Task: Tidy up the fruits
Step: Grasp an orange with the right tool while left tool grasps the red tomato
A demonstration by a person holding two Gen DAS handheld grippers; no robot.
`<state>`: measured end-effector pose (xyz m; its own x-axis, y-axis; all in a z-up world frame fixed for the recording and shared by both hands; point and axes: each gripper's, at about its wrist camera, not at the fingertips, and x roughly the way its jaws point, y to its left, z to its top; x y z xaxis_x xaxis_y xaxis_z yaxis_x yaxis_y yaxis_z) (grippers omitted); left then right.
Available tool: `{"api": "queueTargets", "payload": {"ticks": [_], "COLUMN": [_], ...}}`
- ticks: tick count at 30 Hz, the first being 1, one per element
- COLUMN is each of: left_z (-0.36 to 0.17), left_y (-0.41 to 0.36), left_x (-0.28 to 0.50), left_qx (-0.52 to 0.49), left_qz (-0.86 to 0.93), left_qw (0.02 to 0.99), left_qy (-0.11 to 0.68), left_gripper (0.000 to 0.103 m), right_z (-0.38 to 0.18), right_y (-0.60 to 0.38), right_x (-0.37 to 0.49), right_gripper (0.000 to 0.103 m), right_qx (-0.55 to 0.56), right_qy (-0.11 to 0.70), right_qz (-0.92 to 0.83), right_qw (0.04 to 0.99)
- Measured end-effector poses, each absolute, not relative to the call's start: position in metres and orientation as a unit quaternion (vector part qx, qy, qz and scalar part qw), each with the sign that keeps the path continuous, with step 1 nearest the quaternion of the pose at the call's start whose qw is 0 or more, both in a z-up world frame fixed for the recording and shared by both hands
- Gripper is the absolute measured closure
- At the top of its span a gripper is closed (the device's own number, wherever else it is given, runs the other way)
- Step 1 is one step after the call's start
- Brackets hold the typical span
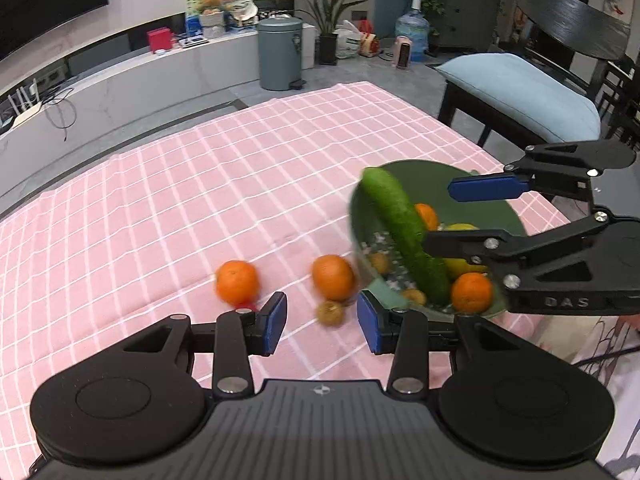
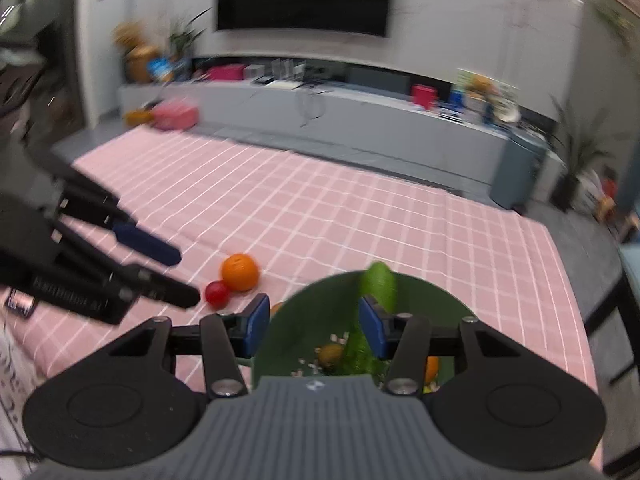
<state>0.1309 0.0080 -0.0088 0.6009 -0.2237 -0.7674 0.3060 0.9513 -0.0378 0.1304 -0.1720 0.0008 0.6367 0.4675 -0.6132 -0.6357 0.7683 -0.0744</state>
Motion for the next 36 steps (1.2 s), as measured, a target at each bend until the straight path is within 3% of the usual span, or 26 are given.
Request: {"api": "queueTargets", "payload": {"ticks": [16,22,36], "left_z": [-0.044,-0.063,-0.093], "left_y": [0.060,0.066,0.074], "left_x": [0.139,0.153,0.184], "left_qx": [0.015,-0.001,-0.044], "left_qz": [-0.126,-0.123,-0.127], "left_qw": [0.888,0.882,0.868], "left_qy": [0.442,0.455,0.477], "left_gripper": [0.054,0.054,0.054], "right_z": [-0.012,-0.025,-0.056], "right_y": [-0.087,-0.067,-0.028], "right_x": [0.147,0.177,0.222], "right_gripper": [0.061,0.068,0.068], "right_qx": [-0.392,-0.422,-0.491], "right_qy": [0.316,0.365,0.458], "right_qz": [0.394,0.412,0.424], "right_qw": [0.769,0.720,0.608]}}
